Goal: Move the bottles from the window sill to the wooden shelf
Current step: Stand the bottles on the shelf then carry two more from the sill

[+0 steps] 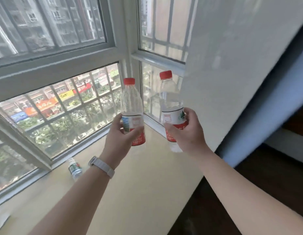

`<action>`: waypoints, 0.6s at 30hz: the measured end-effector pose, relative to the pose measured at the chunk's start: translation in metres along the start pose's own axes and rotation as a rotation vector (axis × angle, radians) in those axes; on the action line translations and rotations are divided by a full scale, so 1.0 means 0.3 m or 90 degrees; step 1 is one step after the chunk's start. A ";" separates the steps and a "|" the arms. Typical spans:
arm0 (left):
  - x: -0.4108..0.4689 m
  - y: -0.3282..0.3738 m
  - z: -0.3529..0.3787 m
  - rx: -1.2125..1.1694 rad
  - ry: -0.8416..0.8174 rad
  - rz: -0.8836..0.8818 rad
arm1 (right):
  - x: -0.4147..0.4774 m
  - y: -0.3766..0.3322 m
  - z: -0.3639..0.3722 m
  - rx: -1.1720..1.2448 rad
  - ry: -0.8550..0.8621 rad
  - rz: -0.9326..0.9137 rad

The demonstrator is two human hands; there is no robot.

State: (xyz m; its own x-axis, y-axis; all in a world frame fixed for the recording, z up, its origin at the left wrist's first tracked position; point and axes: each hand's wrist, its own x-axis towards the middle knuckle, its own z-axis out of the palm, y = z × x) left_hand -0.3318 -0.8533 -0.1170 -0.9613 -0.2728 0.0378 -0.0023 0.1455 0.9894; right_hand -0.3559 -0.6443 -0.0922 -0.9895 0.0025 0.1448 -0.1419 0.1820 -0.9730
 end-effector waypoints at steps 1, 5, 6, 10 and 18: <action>0.001 0.013 0.024 -0.003 -0.024 0.010 | -0.016 -0.006 -0.032 -0.002 0.025 0.004; -0.025 0.043 0.136 -0.017 -0.095 0.046 | -0.073 -0.001 -0.157 -0.030 0.113 0.009; -0.032 0.049 0.163 -0.023 -0.107 0.050 | -0.088 0.000 -0.186 -0.028 0.134 0.009; -0.048 0.074 0.296 -0.043 -0.179 0.062 | -0.134 0.006 -0.323 -0.016 0.214 0.017; -0.072 0.102 0.689 -0.032 -0.340 0.066 | -0.221 0.109 -0.667 -0.041 0.374 0.066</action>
State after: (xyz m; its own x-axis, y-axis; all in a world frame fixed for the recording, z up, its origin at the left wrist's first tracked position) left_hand -0.3680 -0.6465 -0.1167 -0.9621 0.2630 0.0723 0.1008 0.0965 0.9902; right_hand -0.2893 -0.4418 -0.0976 -0.8135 0.5637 0.1430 -0.0256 0.2110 -0.9771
